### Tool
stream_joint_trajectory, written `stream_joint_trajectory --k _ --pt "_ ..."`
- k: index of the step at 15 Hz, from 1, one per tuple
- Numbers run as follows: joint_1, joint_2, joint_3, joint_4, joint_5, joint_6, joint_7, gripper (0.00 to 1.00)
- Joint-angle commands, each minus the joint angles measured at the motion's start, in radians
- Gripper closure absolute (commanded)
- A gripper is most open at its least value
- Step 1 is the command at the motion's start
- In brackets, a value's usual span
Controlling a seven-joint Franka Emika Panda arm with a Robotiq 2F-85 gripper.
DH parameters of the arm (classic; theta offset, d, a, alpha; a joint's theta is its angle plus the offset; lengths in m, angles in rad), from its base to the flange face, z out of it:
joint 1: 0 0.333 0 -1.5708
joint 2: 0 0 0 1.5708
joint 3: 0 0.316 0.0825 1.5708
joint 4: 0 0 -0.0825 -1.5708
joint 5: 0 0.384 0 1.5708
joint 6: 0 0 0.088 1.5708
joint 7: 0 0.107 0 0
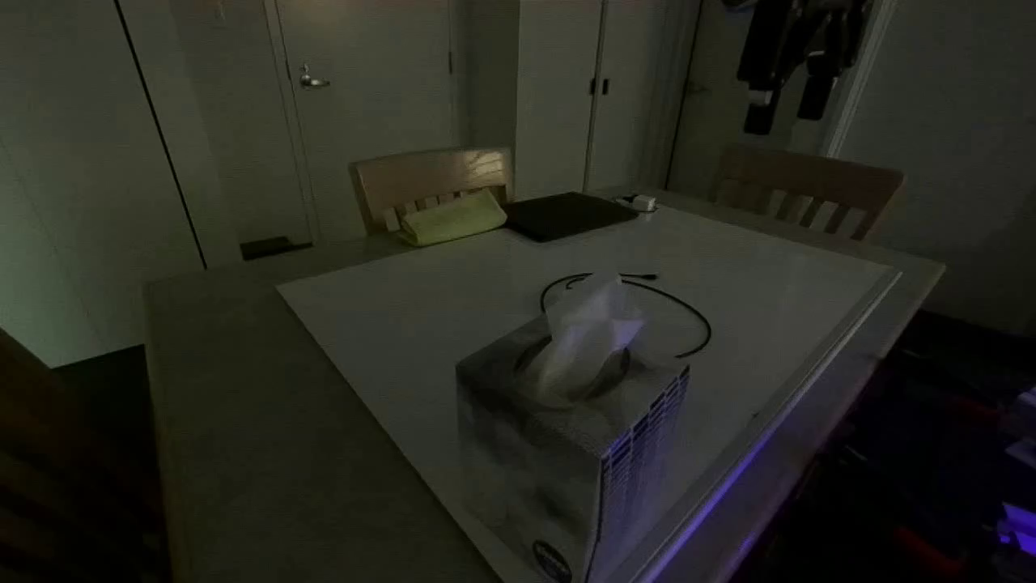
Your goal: Pick up the yellow cloth from the table and move it to the right.
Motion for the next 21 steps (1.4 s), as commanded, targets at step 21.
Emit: stream_joint_trajectory --k 21 --pt "0.000 0.207 -0.027 0.201 0.026 0.108 0.018 0.00"
